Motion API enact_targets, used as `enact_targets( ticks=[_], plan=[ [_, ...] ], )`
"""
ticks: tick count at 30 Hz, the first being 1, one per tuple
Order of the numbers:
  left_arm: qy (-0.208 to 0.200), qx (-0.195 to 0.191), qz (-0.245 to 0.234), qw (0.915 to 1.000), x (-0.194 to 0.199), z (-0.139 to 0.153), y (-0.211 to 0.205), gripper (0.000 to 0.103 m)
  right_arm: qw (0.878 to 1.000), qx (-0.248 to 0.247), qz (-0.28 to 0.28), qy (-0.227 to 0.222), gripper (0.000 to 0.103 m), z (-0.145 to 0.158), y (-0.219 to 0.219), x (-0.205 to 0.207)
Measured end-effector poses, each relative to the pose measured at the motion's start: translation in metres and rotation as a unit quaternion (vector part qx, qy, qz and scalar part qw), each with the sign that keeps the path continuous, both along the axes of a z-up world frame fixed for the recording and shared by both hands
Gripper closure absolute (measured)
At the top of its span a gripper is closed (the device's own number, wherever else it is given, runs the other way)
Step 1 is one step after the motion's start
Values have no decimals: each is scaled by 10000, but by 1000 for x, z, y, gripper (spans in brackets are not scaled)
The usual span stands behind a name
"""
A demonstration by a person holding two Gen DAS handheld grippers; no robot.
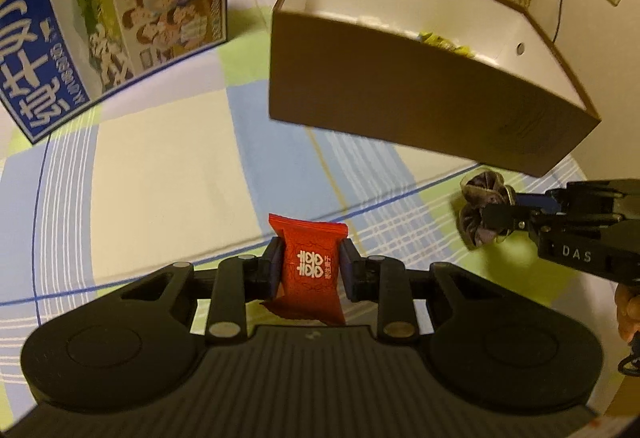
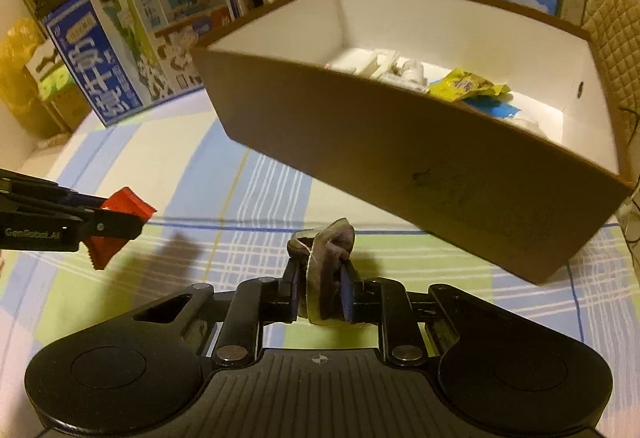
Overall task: Organize objects
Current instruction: 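Lift the candy and scrunchie and carry both over the brown box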
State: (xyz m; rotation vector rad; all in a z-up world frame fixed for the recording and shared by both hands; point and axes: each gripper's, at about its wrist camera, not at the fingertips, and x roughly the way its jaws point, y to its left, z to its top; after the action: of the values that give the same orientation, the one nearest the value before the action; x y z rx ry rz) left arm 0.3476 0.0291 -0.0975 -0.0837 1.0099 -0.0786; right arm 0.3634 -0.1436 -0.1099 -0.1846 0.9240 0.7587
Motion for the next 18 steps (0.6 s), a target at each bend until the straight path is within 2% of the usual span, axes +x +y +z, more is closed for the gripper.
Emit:
enact_targets(
  ticks=[11, 18],
  plan=[
    [-515, 6, -307, 9982, 13, 43, -22, 78, 9970, 672, -177, -340, 86, 64, -29, -8],
    [-801, 17, -461, 9957, 31, 67, -33, 78, 9933, 948, -336, -567, 86, 94, -42, -1]
  ],
)
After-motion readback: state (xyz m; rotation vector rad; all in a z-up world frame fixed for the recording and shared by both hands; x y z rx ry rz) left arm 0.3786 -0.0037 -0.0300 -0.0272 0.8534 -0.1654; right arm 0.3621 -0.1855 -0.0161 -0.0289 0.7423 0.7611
